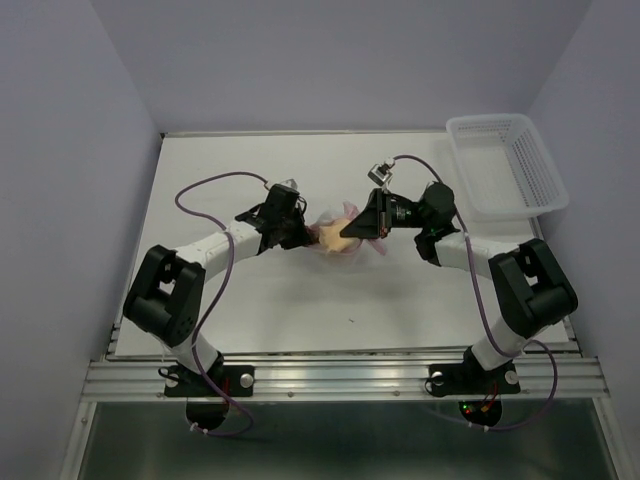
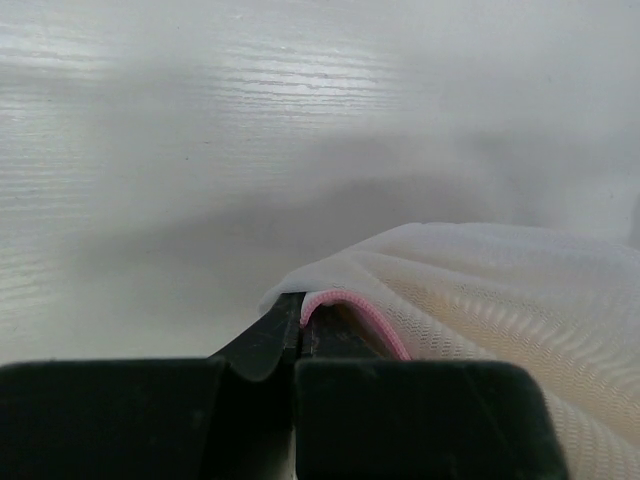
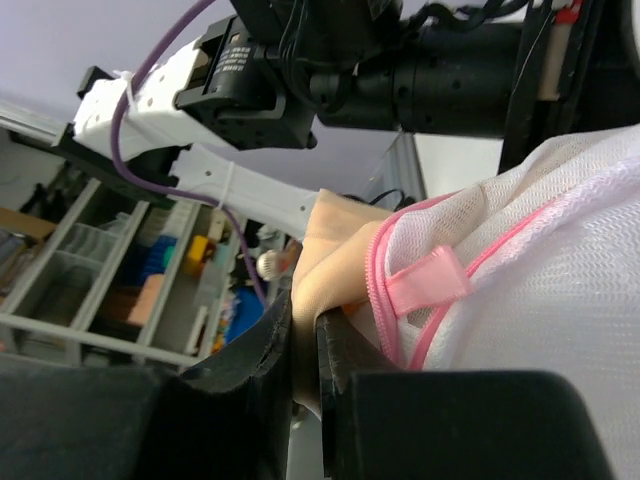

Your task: Unzip the laundry bag and remove the bra

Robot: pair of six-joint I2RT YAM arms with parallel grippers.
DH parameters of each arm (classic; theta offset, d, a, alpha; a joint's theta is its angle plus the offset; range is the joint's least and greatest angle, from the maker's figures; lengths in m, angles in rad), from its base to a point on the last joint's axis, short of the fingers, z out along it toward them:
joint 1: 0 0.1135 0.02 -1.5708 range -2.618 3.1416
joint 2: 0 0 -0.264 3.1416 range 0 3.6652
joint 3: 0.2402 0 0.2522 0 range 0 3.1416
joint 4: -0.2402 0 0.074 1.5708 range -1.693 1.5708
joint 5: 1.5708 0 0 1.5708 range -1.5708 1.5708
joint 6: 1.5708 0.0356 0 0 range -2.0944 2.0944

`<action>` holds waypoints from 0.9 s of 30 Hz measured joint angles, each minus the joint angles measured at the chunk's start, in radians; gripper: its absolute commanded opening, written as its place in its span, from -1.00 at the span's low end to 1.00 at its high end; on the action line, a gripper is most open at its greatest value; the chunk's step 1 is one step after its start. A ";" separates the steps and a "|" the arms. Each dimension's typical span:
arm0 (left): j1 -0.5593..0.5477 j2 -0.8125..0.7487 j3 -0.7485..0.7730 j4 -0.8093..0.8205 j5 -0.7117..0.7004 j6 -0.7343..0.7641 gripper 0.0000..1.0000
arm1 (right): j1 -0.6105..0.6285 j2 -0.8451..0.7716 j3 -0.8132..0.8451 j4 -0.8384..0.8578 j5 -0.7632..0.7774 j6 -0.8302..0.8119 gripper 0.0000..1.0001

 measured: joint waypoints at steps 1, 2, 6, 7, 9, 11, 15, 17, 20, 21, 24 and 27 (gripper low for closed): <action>0.003 0.005 0.000 0.001 0.010 0.000 -1.00 | -0.002 0.013 0.000 0.026 -0.013 0.037 -0.94; 0.006 0.010 0.000 0.004 0.022 0.000 -1.00 | -0.005 0.023 0.000 0.050 -0.034 0.085 -0.91; 0.009 0.021 0.007 0.012 0.063 -0.004 -1.00 | -0.006 0.024 0.000 0.104 -0.084 0.152 -0.73; 0.009 0.022 0.012 0.011 0.069 -0.003 -1.00 | -0.006 0.024 0.000 0.111 -0.095 0.162 -0.63; 0.009 0.022 0.029 0.005 0.077 -0.002 -1.00 | -0.007 0.024 0.000 0.133 -0.124 0.180 -0.21; 0.014 0.021 0.041 0.003 0.072 0.010 -1.00 | -0.007 0.024 0.000 0.154 -0.156 0.208 -0.17; 0.040 0.006 0.040 -0.018 0.047 0.025 -1.00 | -0.006 0.057 0.000 0.225 -0.194 0.232 0.10; 0.047 -0.014 0.031 -0.018 0.040 0.031 -1.00 | -0.006 0.090 0.003 0.236 -0.195 0.222 0.29; 0.050 -0.053 0.010 -0.019 0.033 0.032 -1.00 | -0.006 0.120 0.015 0.207 -0.187 0.126 0.82; 0.048 -0.062 0.005 -0.019 0.031 0.032 -1.00 | -0.007 0.103 0.039 0.076 -0.177 -0.008 0.99; 0.043 -0.089 -0.010 -0.024 0.027 0.032 -1.00 | 0.037 0.039 0.278 -0.547 0.109 -0.535 1.00; 0.039 -0.095 -0.015 -0.027 0.025 0.031 -1.00 | 0.108 -0.023 0.481 -0.903 0.531 -0.873 1.00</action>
